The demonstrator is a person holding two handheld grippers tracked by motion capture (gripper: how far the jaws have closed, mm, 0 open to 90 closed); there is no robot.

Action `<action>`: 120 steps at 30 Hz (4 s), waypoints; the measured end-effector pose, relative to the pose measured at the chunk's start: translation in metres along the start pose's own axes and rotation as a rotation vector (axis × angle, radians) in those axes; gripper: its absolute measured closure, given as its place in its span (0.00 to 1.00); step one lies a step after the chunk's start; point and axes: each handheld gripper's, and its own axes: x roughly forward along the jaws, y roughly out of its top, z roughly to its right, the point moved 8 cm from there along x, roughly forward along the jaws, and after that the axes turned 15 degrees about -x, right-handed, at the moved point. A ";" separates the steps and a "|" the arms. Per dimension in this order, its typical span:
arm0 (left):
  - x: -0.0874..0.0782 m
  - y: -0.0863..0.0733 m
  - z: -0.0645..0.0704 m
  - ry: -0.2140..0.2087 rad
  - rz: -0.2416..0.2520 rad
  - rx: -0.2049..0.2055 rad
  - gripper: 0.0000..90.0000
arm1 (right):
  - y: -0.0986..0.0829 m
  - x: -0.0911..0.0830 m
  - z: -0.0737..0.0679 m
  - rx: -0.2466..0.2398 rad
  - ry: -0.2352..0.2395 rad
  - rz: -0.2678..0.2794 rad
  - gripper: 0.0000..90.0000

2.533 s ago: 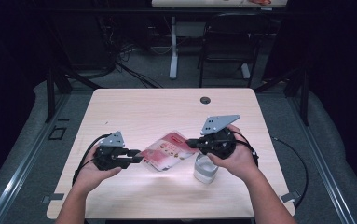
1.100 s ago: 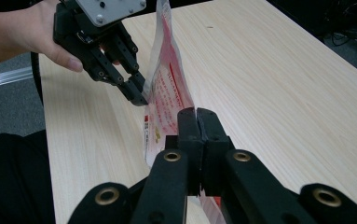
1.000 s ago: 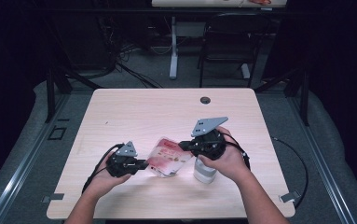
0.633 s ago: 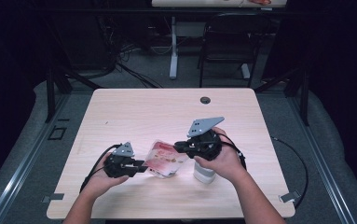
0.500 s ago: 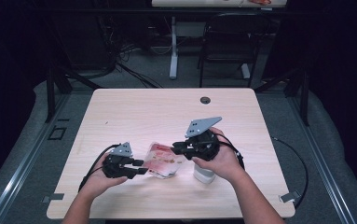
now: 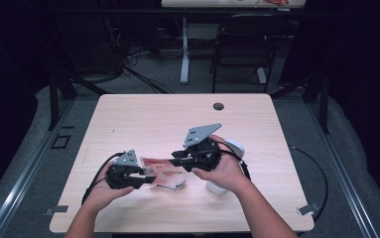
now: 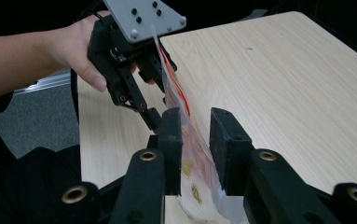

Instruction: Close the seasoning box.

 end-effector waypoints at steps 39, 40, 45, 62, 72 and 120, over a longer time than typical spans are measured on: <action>-0.023 -0.002 -0.013 0.000 0.053 -0.073 0.56 | -0.056 -0.091 0.030 0.171 -0.325 0.138 0.58; -0.023 -0.002 -0.013 0.003 0.056 -0.074 0.56 | -0.059 -0.093 0.029 0.176 -0.330 0.139 0.58; -0.026 -0.003 -0.016 0.012 0.056 -0.078 0.56 | -0.070 -0.099 0.025 0.190 -0.346 0.158 0.58; -0.050 -0.003 -0.030 0.064 0.121 -0.109 0.56 | -0.128 -0.140 0.022 0.308 -0.452 0.174 0.65; -0.062 -0.005 -0.040 0.088 0.156 -0.148 0.56 | -0.161 -0.146 0.020 0.386 -0.490 0.160 0.72; -0.059 -0.012 -0.061 0.186 0.153 -0.213 0.54 | -0.161 -0.113 0.065 0.426 -0.483 0.056 1.00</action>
